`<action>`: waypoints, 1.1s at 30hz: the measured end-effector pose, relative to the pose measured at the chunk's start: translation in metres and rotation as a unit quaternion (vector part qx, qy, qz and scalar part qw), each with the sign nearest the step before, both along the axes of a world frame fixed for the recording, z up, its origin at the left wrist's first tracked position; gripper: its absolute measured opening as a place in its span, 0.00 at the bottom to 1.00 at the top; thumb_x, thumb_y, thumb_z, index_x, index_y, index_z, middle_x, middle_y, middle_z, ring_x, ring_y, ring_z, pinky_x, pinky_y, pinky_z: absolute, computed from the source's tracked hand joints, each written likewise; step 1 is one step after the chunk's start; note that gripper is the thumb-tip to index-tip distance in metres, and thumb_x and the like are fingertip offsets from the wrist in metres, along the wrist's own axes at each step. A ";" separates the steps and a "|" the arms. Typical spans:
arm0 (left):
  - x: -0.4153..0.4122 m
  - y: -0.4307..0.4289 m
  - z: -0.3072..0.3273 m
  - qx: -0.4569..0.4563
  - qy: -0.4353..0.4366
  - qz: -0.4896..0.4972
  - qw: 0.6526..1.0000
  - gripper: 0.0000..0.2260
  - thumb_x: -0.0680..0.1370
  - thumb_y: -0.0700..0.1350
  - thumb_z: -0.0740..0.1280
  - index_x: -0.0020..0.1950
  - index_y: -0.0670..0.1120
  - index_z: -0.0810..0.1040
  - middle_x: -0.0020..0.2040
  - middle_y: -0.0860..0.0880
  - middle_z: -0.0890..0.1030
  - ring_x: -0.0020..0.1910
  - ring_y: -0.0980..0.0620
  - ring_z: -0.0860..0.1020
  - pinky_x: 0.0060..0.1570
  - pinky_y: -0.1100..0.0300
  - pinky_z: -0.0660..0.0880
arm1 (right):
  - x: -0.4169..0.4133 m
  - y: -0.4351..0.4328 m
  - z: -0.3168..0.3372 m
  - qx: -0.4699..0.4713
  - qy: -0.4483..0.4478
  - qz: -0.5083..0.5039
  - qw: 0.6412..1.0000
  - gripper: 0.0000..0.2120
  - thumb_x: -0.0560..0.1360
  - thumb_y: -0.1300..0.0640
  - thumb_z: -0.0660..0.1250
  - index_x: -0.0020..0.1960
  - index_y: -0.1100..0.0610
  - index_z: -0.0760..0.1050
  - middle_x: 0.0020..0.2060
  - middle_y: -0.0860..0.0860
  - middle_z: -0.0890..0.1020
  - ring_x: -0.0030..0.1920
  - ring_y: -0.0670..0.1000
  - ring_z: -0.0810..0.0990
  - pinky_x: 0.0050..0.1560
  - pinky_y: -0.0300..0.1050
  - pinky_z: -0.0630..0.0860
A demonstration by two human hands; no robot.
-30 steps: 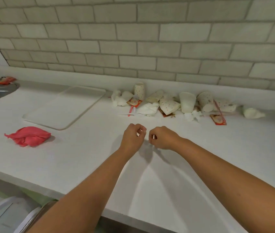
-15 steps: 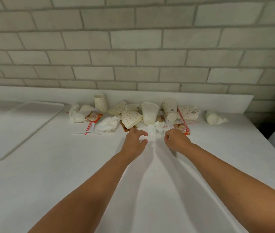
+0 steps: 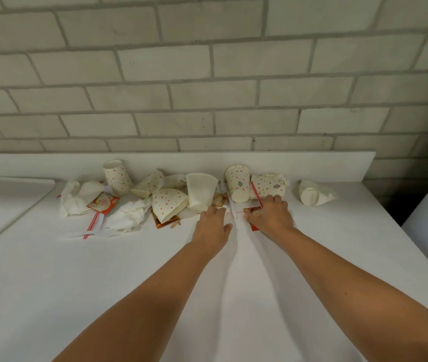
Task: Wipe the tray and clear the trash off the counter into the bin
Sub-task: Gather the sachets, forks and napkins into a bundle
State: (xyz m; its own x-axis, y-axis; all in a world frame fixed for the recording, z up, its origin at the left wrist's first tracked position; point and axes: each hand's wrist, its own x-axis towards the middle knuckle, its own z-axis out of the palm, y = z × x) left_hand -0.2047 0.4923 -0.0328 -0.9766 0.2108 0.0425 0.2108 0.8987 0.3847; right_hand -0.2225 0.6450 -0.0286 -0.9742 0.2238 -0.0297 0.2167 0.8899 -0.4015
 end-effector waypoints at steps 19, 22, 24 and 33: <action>0.012 -0.003 -0.010 0.023 -0.029 -0.018 0.999 0.11 0.78 0.35 0.59 0.60 0.41 0.71 0.61 0.42 0.70 0.58 0.44 0.70 0.57 0.57 0.70 | -0.007 0.016 0.013 -0.024 -0.181 0.013 0.983 0.16 0.68 0.52 0.75 0.45 0.60 0.71 0.40 0.52 0.76 0.43 0.51 0.78 0.40 0.40 0.73; 0.020 -0.003 -0.009 0.075 -0.037 -0.018 0.996 0.16 0.77 0.33 0.58 0.65 0.42 0.66 0.62 0.42 0.69 0.58 0.44 0.70 0.56 0.58 0.69 | -0.002 0.020 0.015 -0.055 -0.190 0.024 0.980 0.17 0.70 0.54 0.74 0.35 0.58 0.66 0.30 0.51 0.74 0.29 0.47 0.72 0.28 0.37 0.67; 0.021 -0.004 -0.006 0.115 -0.039 -0.008 0.993 0.18 0.78 0.33 0.56 0.67 0.41 0.64 0.61 0.42 0.68 0.54 0.47 0.71 0.51 0.62 0.68 | 0.003 0.022 0.014 -0.072 -0.188 0.025 0.979 0.17 0.70 0.55 0.74 0.36 0.57 0.65 0.31 0.52 0.74 0.28 0.48 0.72 0.27 0.38 0.67; 0.020 0.003 0.009 0.381 -0.227 0.127 0.887 0.20 0.78 0.44 0.59 0.70 0.41 0.66 0.69 0.40 0.69 0.67 0.41 0.70 0.66 0.48 0.67 | 0.028 0.025 0.016 -0.394 -0.137 0.150 0.896 0.05 0.74 0.59 0.70 0.45 0.53 0.74 0.36 0.50 0.80 0.32 0.49 0.79 0.31 0.40 0.74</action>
